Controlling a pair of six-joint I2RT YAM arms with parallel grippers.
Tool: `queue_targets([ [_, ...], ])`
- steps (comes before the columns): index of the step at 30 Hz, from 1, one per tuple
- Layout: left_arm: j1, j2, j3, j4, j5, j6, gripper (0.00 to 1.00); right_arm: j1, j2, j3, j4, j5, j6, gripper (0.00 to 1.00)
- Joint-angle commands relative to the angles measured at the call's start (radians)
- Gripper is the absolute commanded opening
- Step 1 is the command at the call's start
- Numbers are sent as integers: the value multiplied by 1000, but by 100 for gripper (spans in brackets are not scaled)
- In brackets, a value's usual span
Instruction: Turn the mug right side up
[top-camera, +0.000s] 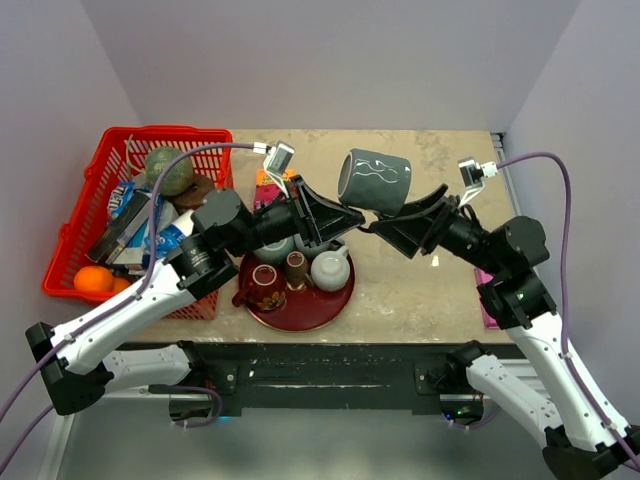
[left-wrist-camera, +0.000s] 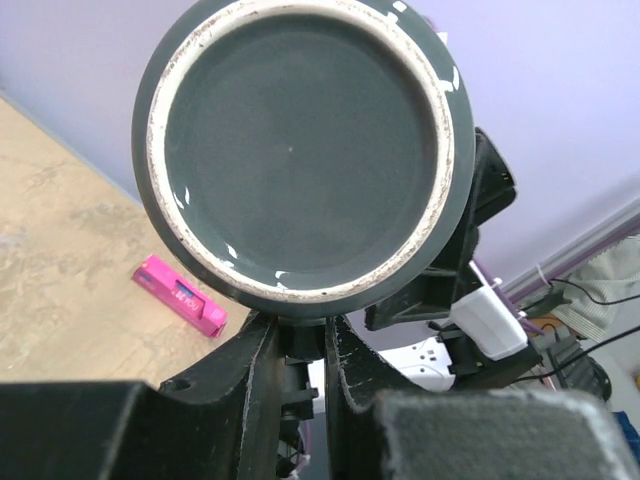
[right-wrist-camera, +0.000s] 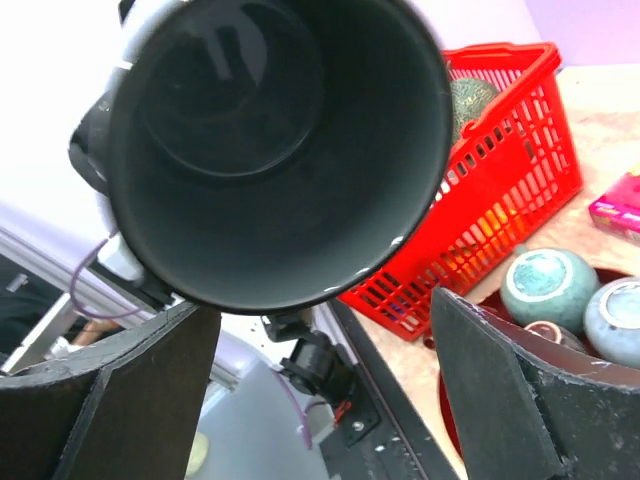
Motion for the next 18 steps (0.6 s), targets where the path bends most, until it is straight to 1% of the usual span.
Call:
queue_targets([
  [1,2,-37,-11,245,37,-41,0,1,-18,-43,152,-13,92,86],
  [7,0,-32,-53,323,47,-76,0,1,-16,-64,222,18,127,73],
  [9,2,-29,-56,328,47,-79,0,1,-10,-69,243,25,138,67],
  [11,2,-23,-63,337,49,-85,0,1,-7,-70,264,30,147,63],
  [18,0,-8,-79,366,49,-95,0,1,21,-67,280,28,159,45],
])
